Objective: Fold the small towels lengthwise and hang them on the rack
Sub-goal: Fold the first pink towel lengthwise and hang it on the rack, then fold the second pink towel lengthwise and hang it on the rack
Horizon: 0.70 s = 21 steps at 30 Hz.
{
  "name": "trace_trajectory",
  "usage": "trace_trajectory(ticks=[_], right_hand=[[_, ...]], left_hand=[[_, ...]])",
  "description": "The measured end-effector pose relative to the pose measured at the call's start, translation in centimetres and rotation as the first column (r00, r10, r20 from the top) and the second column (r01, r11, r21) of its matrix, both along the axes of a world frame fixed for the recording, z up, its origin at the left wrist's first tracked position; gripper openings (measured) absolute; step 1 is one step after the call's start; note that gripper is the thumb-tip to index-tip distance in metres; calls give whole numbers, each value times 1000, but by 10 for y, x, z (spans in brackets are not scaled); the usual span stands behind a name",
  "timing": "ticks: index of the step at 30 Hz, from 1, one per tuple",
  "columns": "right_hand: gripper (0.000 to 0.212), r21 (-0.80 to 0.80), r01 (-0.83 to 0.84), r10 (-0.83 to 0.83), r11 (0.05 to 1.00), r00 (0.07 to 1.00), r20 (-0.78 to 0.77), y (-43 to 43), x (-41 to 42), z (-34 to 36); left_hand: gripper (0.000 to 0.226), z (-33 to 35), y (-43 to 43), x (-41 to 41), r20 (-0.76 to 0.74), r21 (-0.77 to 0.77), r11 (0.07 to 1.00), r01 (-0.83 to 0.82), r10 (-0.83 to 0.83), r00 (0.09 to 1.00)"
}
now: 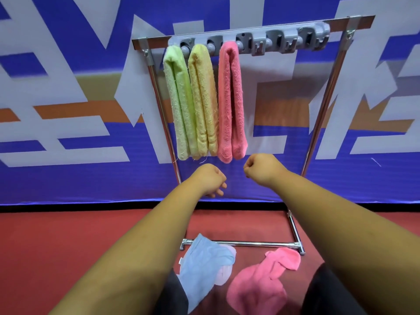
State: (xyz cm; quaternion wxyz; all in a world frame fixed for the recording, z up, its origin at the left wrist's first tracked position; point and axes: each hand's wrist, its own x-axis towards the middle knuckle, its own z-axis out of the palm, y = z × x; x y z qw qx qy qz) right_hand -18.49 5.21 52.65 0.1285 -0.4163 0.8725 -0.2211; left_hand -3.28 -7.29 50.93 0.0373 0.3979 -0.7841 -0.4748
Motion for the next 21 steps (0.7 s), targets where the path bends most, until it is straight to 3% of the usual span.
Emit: trace_trajectory(ticks=[10,21], right_hand=[[24,46,13,-18,999,996,93,26,20,-40],[28,285,2,-76,959,965,249,48,16,-190]], left_hand=[[17,-40,27,14,29,79,997,18,-20,999],[19,-182,43,-2,239,182,977,112,-154,959]])
